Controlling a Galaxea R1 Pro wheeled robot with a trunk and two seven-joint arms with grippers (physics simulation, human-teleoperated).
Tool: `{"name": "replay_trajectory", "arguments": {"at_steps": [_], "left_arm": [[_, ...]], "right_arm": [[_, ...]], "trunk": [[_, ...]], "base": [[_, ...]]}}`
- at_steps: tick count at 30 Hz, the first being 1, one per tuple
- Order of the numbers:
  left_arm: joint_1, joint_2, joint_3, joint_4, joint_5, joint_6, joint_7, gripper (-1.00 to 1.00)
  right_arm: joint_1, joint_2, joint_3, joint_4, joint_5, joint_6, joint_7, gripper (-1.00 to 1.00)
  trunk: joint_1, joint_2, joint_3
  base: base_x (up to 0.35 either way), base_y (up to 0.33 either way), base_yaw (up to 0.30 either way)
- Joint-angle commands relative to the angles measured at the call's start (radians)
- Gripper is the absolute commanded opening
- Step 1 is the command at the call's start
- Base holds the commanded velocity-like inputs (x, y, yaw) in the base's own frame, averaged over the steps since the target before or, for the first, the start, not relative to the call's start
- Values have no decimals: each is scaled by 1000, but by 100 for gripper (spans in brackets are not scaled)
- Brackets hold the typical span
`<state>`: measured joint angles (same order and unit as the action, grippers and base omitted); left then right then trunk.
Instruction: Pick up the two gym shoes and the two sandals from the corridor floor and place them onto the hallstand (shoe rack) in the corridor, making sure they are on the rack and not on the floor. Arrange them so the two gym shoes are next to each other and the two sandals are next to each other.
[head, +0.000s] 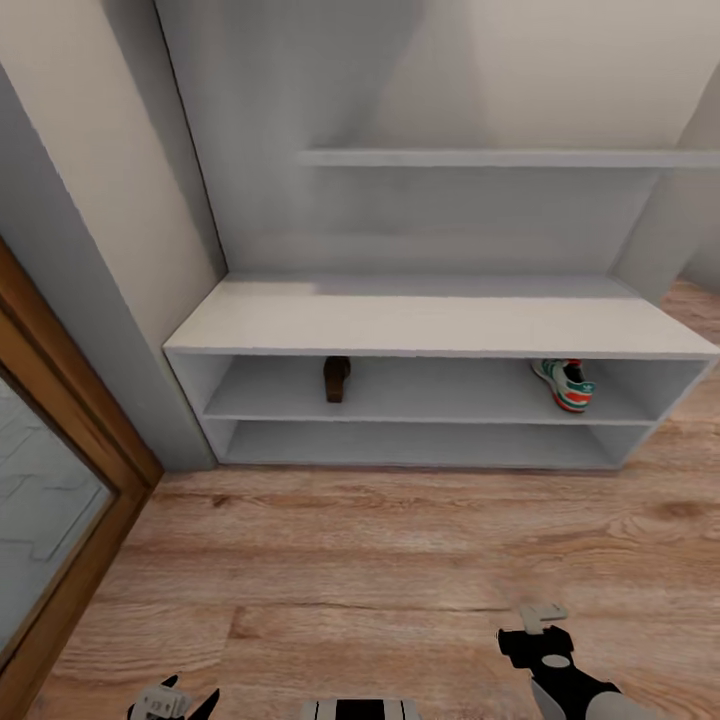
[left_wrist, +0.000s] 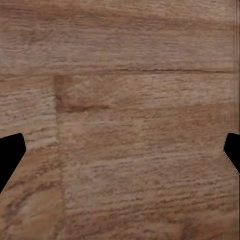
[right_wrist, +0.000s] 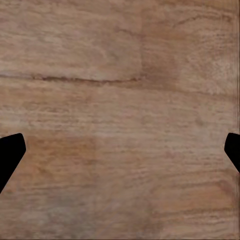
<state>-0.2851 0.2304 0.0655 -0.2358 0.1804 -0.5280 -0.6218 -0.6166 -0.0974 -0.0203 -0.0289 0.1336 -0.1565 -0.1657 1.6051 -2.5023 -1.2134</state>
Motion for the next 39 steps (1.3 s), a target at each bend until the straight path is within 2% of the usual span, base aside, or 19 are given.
{"name": "replay_trajectory", "arguments": {"at_steps": [1, 5, 10, 23, 27, 34, 39], "left_arm": [[0, 0, 7, 1, 4, 2, -10, 100], [0, 1, 7, 2, 4, 0, -10, 100], [1, 4, 19, 3, 4, -2, 10, 100], [8, 2, 34, 3, 4, -4, 75, 100], [9, 1, 34, 3, 4, -4, 94, 100], [9, -3, 34, 4, 4, -4, 113, 100], [9, -5, 34, 4, 4, -4, 119, 100]], "right_arm": [[1, 0, -3, 1, 10, -4, -4, 100], [13, -1, -3, 1, 10, -25, -4, 100], [43, -2, -3, 1, 10, -98, -5, 100], [80, -3, -9, 0, 8, -145, -6, 100], [83, -4, -32, 0, 8, -165, -6, 100], [85, -6, -98, 0, 9, -182, -6, 100], [86, -14, -122, 0, 9, -185, -6, 100]], "trunk": [[0, 0, 0], [0, 0, 3], [0, 0, 6], [0, 0, 9], [0, 0, 9], [0, 0, 9], [0, 0, 9]], "base": [[0, 0, -263], [0, 0, -267], [0, 0, -283], [0, 0, -293], [0, 0, -298], [0, 0, -299], [0, 0, -300]]}}
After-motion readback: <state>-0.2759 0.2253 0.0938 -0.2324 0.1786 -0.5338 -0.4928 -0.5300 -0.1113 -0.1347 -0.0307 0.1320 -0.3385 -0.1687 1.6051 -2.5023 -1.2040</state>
